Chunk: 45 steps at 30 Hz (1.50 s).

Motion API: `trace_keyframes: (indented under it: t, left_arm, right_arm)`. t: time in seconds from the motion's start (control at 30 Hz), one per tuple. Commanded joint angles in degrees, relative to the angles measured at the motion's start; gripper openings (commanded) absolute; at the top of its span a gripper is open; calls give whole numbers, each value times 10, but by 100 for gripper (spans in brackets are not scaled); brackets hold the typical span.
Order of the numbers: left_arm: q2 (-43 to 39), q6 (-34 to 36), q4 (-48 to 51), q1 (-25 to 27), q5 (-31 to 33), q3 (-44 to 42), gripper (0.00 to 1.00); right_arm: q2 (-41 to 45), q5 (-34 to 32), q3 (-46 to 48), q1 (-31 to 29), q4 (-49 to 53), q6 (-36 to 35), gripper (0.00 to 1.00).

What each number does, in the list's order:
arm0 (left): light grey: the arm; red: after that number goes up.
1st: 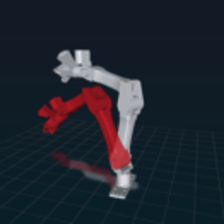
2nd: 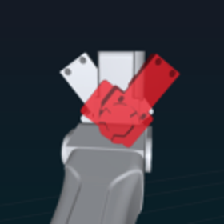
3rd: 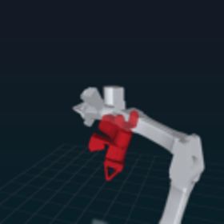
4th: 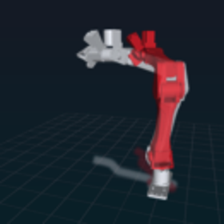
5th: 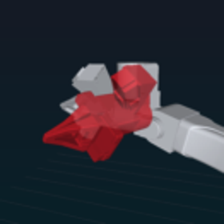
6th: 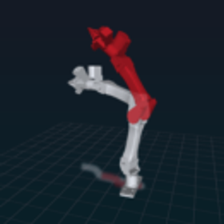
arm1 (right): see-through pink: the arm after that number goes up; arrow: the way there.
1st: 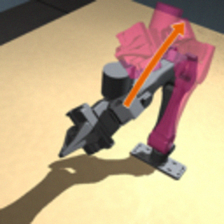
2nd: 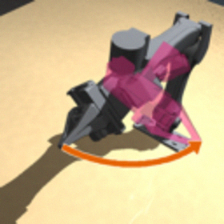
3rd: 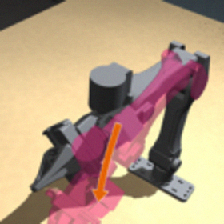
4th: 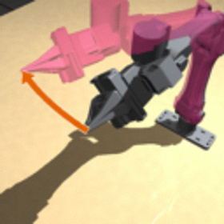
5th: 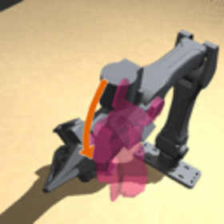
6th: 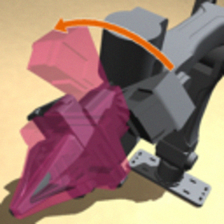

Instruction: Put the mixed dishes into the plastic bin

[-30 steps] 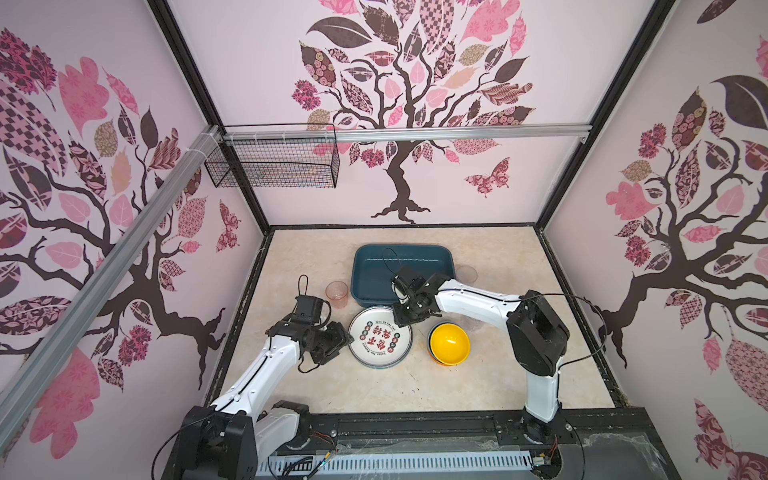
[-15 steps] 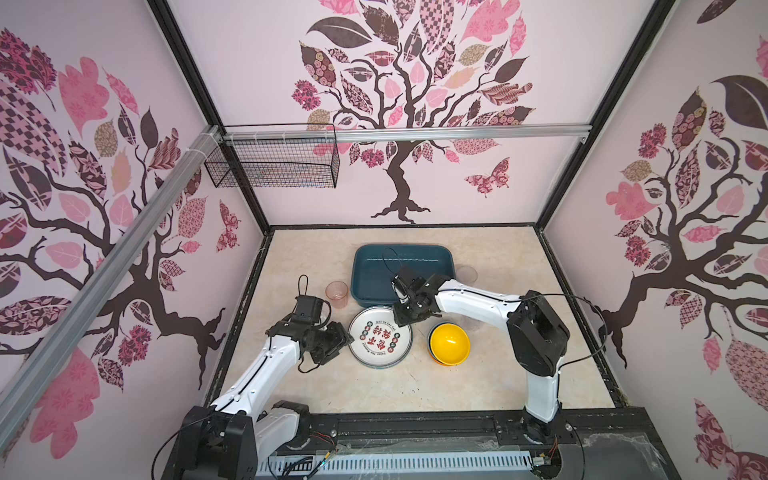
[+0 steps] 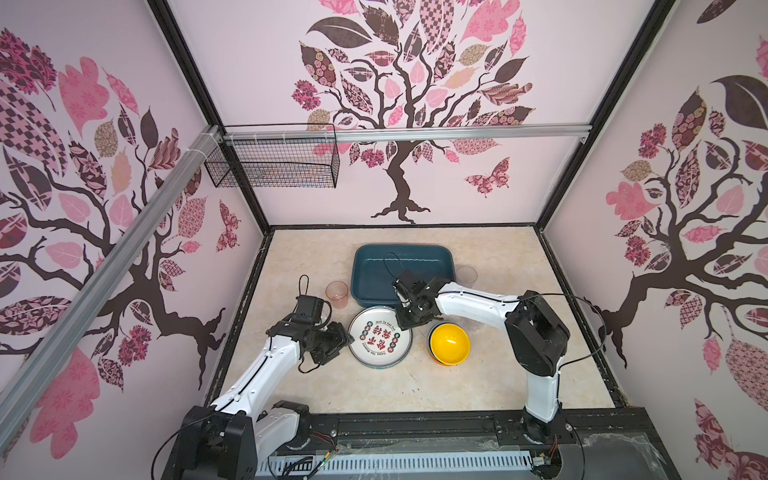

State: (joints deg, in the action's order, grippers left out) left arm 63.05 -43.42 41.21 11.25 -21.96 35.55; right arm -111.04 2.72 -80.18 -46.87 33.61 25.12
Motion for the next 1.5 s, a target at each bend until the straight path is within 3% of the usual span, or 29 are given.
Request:
trace_keyframes:
  t: [0.0, 1.27, 1.47]
  left_arm:
    - [-1, 2, -1, 3, 5, -12, 63]
    - [9, -1, -12, 5, 2, -18, 63]
    - [9, -1, -11, 6, 3, -18, 63]
  right_arm:
    - [20, -17, -9, -2, 13, 2, 45]
    - [1, -6, -38, -7, 26, -5, 22]
    - [-8, 3, -37, -8, 25, -7, 23]
